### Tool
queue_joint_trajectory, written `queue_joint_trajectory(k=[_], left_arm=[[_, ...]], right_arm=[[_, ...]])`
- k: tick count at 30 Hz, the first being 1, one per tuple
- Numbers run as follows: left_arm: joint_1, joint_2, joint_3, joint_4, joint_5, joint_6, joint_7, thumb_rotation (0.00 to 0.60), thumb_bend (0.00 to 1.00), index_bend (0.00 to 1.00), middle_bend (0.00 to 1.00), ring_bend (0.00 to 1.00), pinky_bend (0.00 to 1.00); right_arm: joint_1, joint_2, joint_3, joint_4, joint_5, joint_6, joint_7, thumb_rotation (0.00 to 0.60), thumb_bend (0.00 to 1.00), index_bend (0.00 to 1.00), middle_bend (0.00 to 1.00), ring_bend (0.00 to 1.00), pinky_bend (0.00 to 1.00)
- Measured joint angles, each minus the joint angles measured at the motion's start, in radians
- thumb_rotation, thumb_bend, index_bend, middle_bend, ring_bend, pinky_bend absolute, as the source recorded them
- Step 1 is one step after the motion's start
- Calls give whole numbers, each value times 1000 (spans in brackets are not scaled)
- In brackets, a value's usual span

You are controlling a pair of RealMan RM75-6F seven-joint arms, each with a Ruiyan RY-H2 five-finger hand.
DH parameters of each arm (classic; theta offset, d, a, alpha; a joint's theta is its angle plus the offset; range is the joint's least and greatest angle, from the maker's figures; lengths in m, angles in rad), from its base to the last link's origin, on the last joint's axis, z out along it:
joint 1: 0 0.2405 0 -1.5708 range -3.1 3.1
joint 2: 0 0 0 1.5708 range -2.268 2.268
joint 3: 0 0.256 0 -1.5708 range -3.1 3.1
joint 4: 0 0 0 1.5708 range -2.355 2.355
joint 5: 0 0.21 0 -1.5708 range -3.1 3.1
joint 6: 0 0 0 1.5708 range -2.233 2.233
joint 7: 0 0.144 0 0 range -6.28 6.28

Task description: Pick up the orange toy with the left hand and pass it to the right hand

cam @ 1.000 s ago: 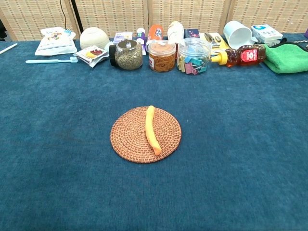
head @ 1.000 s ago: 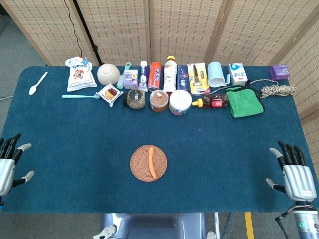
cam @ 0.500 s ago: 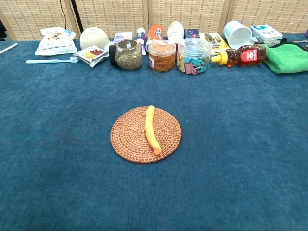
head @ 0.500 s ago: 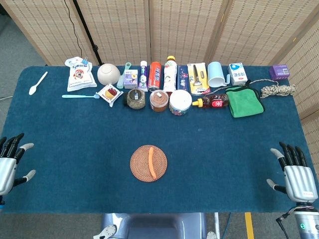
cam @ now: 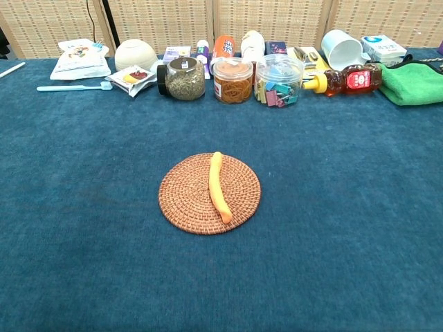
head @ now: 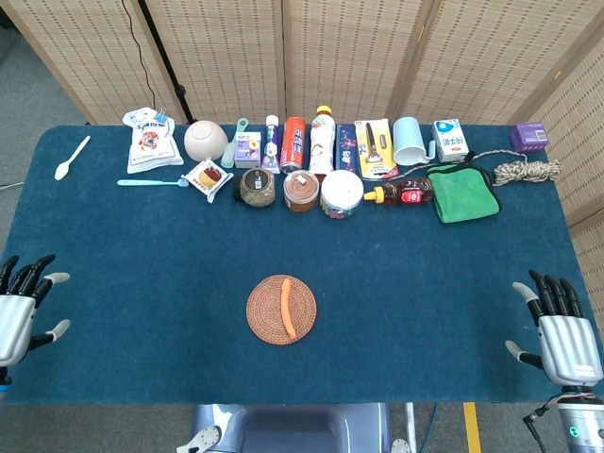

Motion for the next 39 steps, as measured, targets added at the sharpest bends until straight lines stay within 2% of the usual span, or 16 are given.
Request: queue_joint_trajectory(k=[4, 7, 16, 24, 29, 34, 39], left_arm=[[-14, -6, -4, 14, 6, -10, -3, 600, 202, 389, 193, 221, 148], [-32, -10, -6, 27, 22, -24, -9, 600, 242, 430, 200, 227, 159], [-105, -6, -4, 53, 61, -108, -37, 600, 249, 439, 199, 200, 159], [-225, 3, -6, 70, 132, -219, -110, 600, 251, 451, 190, 173, 158], [-305, -1, -6, 87, 174, -284, -172, 600, 254, 454, 162, 132, 123], [-384, -11, -7, 96, 210, -352, -185, 600, 263, 454, 143, 103, 97], [-455, -43, -8, 104, 238, -408, -178, 600, 318, 454, 130, 86, 84]], right_arm=[[5, 4, 2, -9, 2, -7, -11, 600, 0, 183, 64, 64, 6], [7, 7, 2, -17, 3, -10, -23, 600, 0, 183, 64, 64, 6], [4, 9, -4, -40, 0, -10, -53, 600, 0, 183, 64, 64, 6], [0, 22, -6, -61, -4, -4, -73, 600, 0, 183, 64, 64, 6], [1, 23, -9, -67, -9, -6, -78, 600, 0, 183, 62, 64, 6], [-1, 20, -11, -68, -9, -6, -79, 600, 0, 183, 62, 64, 6], [-1, 21, -10, -70, -9, -4, -83, 600, 0, 183, 58, 64, 6]])
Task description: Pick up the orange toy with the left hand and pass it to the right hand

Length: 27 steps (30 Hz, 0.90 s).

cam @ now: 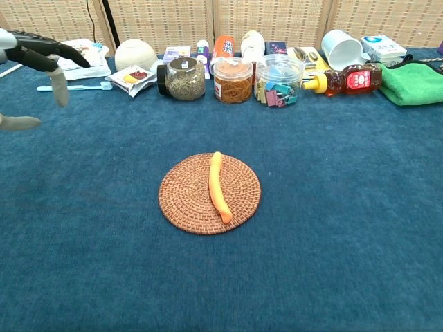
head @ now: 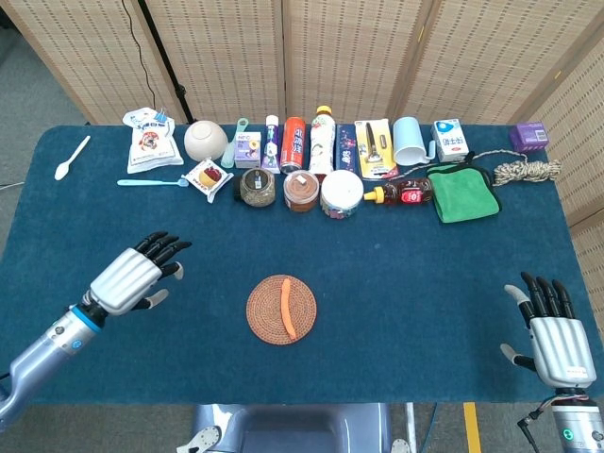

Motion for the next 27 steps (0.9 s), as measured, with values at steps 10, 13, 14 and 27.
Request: queue_joint_trajectory(k=[10, 13, 14, 27], left_arm=[[-111, -83, -5, 26, 20, -97, 48, 600, 318, 451, 79, 35, 56], [-145, -125, -15, 40, 17, -127, 67, 600, 318, 448, 71, 29, 48], [-160, -148, -19, 49, 12, -138, 75, 600, 318, 448, 71, 29, 47], [-290, -315, -44, 126, -43, -238, 163, 600, 319, 385, 35, 6, 33]], right_arm=[[-3, 1, 0, 1, 8, -1, 3, 600, 0, 183, 56, 65, 6], [1, -2, -1, 0, 3, -8, 4, 600, 0, 183, 56, 64, 6], [3, -2, -2, 0, -1, -9, 4, 600, 0, 183, 56, 65, 6], [-5, 5, -11, -11, -15, 4, 3, 600, 0, 184, 56, 65, 6]])
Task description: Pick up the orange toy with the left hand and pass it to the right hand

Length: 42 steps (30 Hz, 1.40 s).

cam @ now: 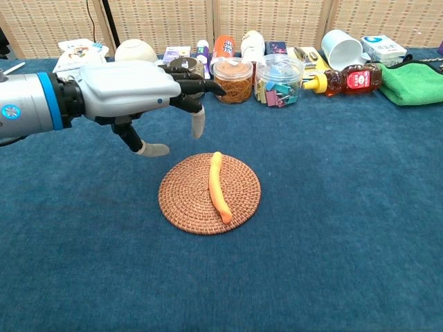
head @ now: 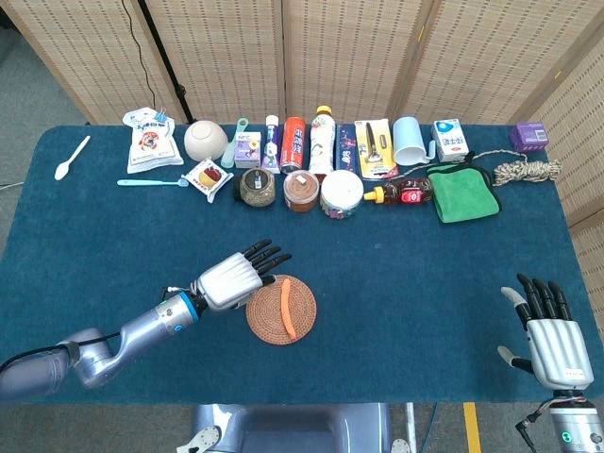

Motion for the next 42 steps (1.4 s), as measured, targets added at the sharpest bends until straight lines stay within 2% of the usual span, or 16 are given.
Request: queue_joint_trajectory(k=[11, 17, 27, 42], left_arm=[[-68, -123, -17, 97, -76, -57, 38, 600, 319, 392, 35, 5, 32], [-99, -172, -10, 140, -93, -69, 50, 600, 318, 396, 35, 5, 32], [-116, -199, 13, 176, -120, -69, 49, 600, 319, 396, 35, 6, 32], [-125, -236, 29, 215, -149, -53, 49, 600, 318, 448, 35, 9, 32]], right_arm=[[-5, 4, 1, 9, 6, 3, 15, 600, 0, 185, 56, 64, 6], [-9, 6, 2, 15, 11, 4, 24, 600, 0, 186, 56, 64, 9], [-15, 10, 2, 23, 15, 10, 37, 600, 0, 186, 57, 65, 9], [-27, 13, 0, 30, 15, 20, 61, 600, 0, 188, 56, 65, 11]])
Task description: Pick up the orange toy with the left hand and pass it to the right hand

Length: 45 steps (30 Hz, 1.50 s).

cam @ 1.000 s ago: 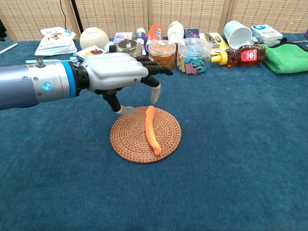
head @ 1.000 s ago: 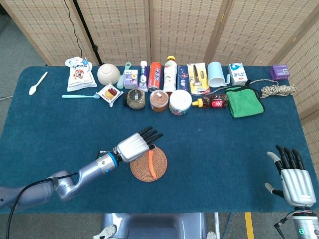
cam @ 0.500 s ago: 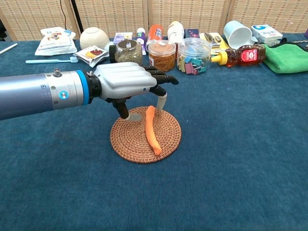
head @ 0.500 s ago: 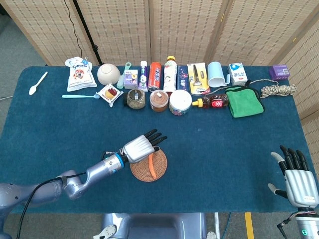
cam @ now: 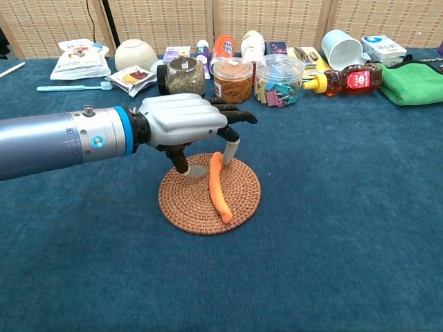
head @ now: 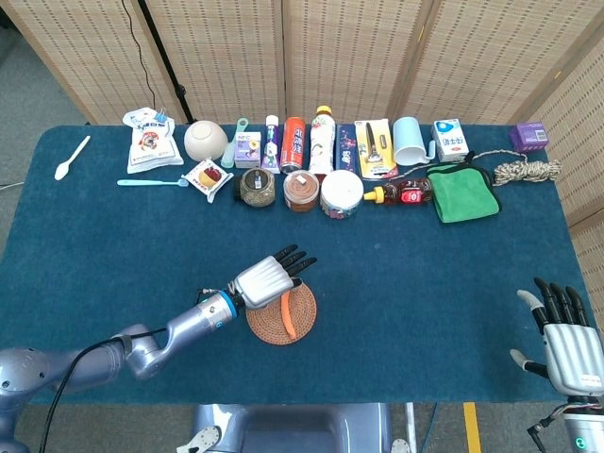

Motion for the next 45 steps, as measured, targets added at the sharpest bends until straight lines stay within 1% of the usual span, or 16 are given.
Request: queue_joint_trajectory(k=[15, 17, 22, 24, 31, 37, 45], left_arm=[[-13, -25, 5, 23, -25, -5, 13, 600, 321, 476, 36, 12, 32], [-15, -30, 5, 26, -28, -7, 14, 600, 334, 483, 38, 13, 32], [-20, -39, 5, 33, -32, -4, 14, 600, 411, 512, 45, 19, 32], [-22, -38, 5, 31, -32, -2, 12, 600, 428, 512, 47, 22, 32], [-21, -20, 1, 12, -38, 12, 4, 600, 484, 535, 61, 34, 32], [-16, -7, -3, -2, -38, 39, 4, 600, 498, 574, 92, 62, 32], [0, 41, -14, -39, -26, 107, 10, 600, 503, 622, 127, 92, 32]], right_arm=[[-11, 7, 0, -1, 5, 7, 10, 600, 0, 199, 57, 64, 13], [-12, 8, 0, -1, 6, 7, 12, 600, 0, 200, 57, 64, 13], [-16, 11, 1, -1, 8, 10, 16, 600, 0, 201, 56, 64, 13], [-16, 13, 1, -1, 9, 11, 17, 600, 0, 201, 56, 64, 13], [-14, 11, 2, 2, 5, 6, 21, 600, 0, 205, 56, 64, 13], [-7, 10, 4, 3, -1, 1, 29, 600, 0, 210, 57, 64, 13], [18, 23, 8, -11, -18, -29, 64, 600, 0, 211, 58, 70, 39]])
